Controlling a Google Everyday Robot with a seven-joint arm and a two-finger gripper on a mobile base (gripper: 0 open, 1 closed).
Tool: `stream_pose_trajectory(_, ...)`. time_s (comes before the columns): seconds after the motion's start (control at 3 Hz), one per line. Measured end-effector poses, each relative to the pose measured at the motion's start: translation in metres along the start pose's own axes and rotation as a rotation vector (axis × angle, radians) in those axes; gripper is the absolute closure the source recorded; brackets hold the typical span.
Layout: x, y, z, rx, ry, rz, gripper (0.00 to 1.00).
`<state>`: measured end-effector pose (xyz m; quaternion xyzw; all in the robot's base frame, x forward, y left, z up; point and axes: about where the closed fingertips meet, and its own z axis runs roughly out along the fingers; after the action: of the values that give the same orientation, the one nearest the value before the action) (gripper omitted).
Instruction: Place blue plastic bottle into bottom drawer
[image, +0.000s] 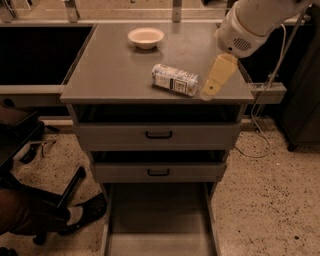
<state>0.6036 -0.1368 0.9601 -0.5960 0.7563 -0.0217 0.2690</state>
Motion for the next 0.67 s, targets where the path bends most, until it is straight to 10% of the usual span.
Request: stream_pose_trajectory(0.67, -0.031, -0.045, 0.073, -0.046, -0.161, 0.053, 0.0)
